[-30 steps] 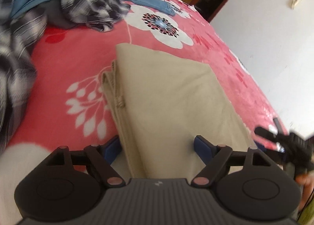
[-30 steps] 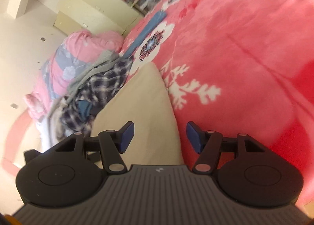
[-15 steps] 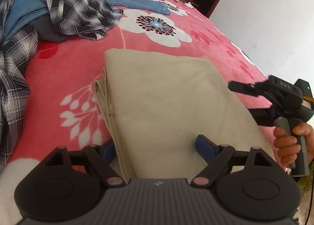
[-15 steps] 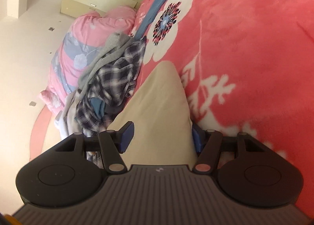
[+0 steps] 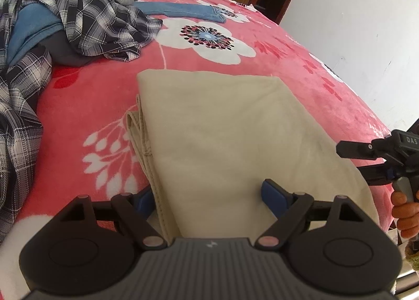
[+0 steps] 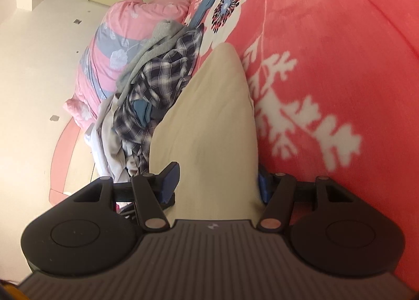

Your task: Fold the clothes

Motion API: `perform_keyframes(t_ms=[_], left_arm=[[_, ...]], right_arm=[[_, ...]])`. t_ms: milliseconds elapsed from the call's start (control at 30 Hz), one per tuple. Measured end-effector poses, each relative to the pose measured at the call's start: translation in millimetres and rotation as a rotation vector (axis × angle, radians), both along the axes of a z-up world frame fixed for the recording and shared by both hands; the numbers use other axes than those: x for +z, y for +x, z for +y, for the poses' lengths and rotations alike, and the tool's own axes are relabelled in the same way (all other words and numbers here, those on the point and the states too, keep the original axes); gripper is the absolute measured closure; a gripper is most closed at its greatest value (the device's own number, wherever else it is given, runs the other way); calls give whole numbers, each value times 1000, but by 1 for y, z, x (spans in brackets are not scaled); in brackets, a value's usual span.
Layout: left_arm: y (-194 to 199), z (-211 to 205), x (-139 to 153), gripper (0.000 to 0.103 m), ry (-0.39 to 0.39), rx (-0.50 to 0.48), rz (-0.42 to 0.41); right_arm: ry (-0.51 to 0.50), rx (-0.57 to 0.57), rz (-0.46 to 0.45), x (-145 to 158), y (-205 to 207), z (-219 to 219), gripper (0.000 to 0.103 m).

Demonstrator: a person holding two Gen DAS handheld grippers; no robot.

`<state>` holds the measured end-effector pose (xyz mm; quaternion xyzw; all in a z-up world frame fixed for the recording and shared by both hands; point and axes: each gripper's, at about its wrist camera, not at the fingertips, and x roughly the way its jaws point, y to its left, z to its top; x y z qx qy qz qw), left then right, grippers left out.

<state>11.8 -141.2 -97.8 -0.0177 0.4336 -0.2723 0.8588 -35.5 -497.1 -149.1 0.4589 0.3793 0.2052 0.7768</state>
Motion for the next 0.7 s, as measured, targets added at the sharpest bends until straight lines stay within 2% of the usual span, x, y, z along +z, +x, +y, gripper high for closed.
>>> perform_keyframes(t_ms=[267, 700], left_arm=[[-2, -1, 1, 18, 8, 1, -10], [-10, -11, 8, 18, 82, 14, -47]], right_arm=[[9, 13, -15, -3, 0, -1, 45], [3, 16, -32, -4, 0, -1, 45]])
